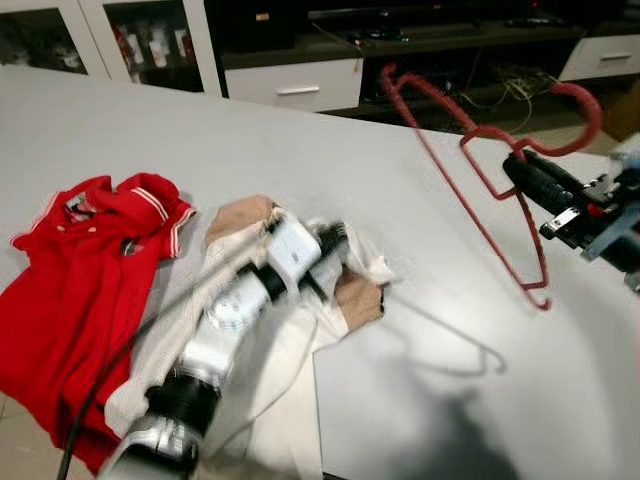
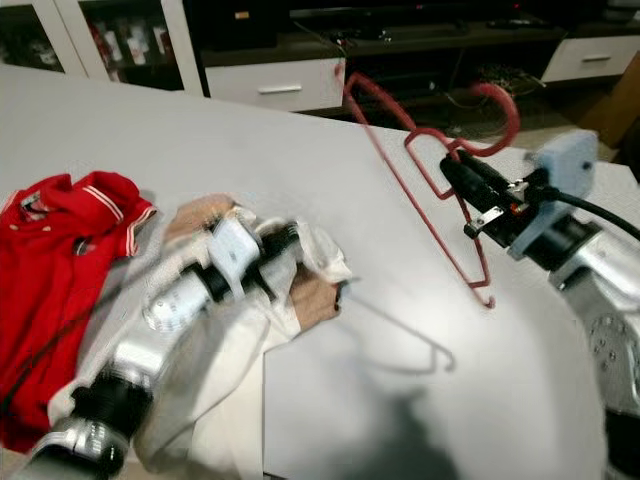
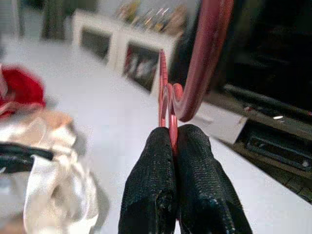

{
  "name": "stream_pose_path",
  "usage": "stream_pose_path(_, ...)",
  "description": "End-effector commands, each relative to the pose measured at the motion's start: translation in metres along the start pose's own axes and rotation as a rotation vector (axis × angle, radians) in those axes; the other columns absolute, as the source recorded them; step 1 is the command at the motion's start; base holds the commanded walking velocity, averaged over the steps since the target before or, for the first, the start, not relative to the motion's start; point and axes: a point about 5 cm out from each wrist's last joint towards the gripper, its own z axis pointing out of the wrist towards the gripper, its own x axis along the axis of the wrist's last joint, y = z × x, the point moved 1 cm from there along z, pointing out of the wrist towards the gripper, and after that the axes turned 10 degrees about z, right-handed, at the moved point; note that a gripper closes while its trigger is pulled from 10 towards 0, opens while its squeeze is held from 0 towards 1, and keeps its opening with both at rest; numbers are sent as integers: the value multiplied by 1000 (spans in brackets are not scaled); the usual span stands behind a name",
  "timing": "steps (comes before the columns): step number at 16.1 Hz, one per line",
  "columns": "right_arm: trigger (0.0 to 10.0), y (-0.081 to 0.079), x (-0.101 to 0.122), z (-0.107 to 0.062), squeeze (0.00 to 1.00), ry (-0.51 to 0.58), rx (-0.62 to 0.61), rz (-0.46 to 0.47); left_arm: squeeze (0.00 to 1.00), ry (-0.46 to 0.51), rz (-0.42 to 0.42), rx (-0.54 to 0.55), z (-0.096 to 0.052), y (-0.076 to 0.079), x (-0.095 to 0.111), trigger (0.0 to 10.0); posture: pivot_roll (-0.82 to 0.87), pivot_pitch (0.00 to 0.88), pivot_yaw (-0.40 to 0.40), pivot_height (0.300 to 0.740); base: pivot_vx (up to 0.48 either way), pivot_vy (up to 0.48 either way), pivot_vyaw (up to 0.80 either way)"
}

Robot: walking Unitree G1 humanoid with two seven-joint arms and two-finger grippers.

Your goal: Hang hanger

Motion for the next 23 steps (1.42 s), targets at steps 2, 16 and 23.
stream_pose_path(2, 10000, -6, -10, 3, 0, -126, 97, -32, 0, -28, 42, -11, -7, 4, -2, 0, 44, 105, -35, 740, 0, 0, 0)
stream_pose_path(16, 10000, -44, -39, -20, 0, -384, 429, -110, 0, -126, 154, -110, -19, 38, -9, 10000, 35, 88, -26, 740, 0, 0, 0)
stream_pose_path(23, 10000, -55, -49, 7, 0, -347, 382, -111, 494, -82, 290, -46, -21, 30, -2, 10000, 51, 93, -28, 740, 0, 0, 0)
